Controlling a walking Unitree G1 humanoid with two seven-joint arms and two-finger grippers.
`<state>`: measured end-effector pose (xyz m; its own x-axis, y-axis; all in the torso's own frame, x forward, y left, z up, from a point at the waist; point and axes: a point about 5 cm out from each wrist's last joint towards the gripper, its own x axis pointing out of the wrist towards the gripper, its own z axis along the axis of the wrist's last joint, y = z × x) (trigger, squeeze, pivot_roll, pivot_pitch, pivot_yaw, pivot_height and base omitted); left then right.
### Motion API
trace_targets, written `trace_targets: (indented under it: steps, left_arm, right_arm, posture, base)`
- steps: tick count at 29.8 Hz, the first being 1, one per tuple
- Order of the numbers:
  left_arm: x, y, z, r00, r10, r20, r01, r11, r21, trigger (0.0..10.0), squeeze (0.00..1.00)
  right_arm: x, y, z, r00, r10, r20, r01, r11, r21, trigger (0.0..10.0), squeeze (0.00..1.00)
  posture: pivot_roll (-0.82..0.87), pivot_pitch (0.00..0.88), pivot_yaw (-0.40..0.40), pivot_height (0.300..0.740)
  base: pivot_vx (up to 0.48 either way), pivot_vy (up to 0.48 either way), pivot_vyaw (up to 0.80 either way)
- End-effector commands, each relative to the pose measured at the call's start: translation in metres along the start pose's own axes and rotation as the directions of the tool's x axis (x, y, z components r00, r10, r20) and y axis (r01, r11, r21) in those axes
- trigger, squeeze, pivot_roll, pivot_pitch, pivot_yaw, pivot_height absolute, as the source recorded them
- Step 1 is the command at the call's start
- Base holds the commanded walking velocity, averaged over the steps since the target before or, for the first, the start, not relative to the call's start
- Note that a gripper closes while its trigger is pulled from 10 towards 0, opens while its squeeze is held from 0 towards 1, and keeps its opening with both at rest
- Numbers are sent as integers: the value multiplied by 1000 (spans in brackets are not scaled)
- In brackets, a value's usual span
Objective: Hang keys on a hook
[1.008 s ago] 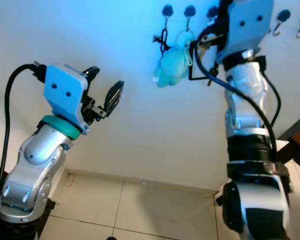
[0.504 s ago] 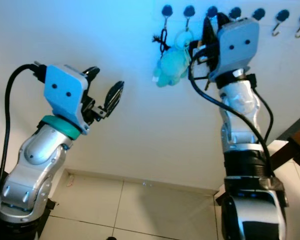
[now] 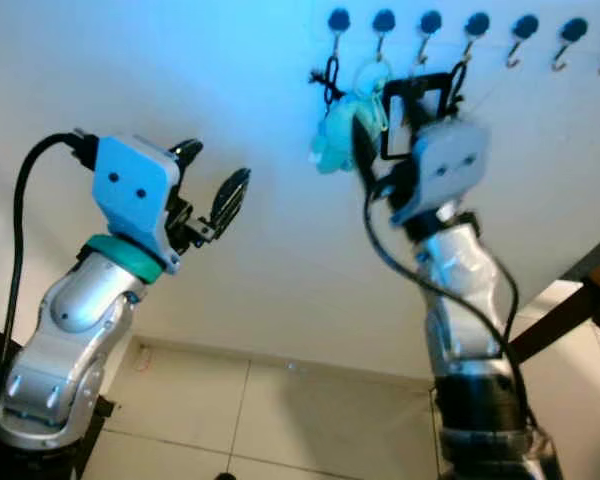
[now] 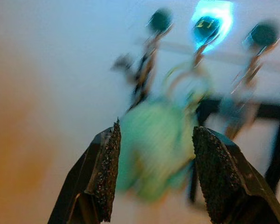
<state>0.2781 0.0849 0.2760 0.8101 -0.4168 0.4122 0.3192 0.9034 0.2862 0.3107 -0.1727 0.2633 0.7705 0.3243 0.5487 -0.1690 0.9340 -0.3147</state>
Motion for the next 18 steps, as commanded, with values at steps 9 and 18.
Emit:
trace_targets:
  steps: [9, 18]
  left_arm:
    - [-1, -4, -5, 1000, -21, -18, 20, 1000, -12, 10000, 0]
    - [-4, -6, -10, 999, -16, -38, 15, 1000, -10, 10000, 0]
  right_arm:
    - [-16, 8, -5, 999, -11, -50, 12, 1000, 12, 10000, 0]
    - [-17, 11, -15, 987, -84, -135, 91, 995, 47, 10000, 0]
  posture:
    - [-68, 134, 131, 740]
    - [-76, 122, 112, 740]
  base:
    - [0, 0, 0]
    - [0, 0, 0]
